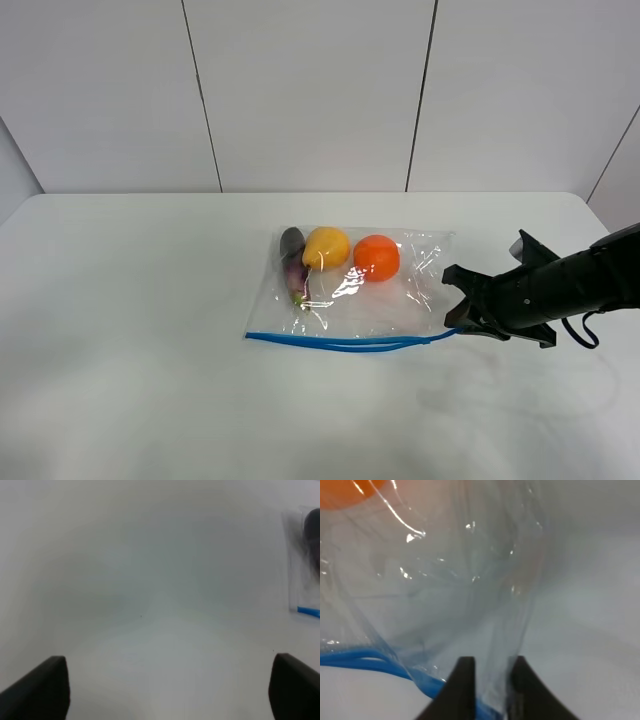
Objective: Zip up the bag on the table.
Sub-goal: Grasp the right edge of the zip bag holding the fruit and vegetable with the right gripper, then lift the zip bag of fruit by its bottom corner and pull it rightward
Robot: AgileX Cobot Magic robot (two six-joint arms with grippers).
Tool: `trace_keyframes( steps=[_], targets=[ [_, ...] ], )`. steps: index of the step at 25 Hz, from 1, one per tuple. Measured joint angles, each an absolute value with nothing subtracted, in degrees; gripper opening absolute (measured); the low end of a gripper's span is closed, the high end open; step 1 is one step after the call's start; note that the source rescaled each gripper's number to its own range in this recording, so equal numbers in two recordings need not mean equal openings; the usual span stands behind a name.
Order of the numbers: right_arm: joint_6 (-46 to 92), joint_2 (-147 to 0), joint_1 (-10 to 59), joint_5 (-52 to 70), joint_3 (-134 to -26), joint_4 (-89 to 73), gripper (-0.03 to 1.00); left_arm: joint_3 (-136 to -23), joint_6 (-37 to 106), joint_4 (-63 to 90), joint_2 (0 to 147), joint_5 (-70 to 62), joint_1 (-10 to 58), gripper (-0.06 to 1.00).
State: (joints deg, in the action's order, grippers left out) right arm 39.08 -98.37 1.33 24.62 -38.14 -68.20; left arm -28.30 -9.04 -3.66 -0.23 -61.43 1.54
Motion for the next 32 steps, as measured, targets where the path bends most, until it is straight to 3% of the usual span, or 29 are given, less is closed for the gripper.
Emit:
trace_keyframes(
  steps=[2,4,32],
  targets=[
    [39.03,-98.37,1.33,24.62,-38.14,-68.2,0.03,-28.3,-9.04,-3.66,-0.23,-61.43,1.54,0.89],
    [38.9,-98.37,1.33,24.62,-38.14,-68.2,0.0,-28.3,-9.04,-3.66,-0.23,-61.43,1.54,0.89],
    [39.77,-91.54,1.33,25.75,-38.09,-68.02,0.0,-28.3,-8.98,-3.66,-0.23,-61.43,1.54,0.89]
  ],
)
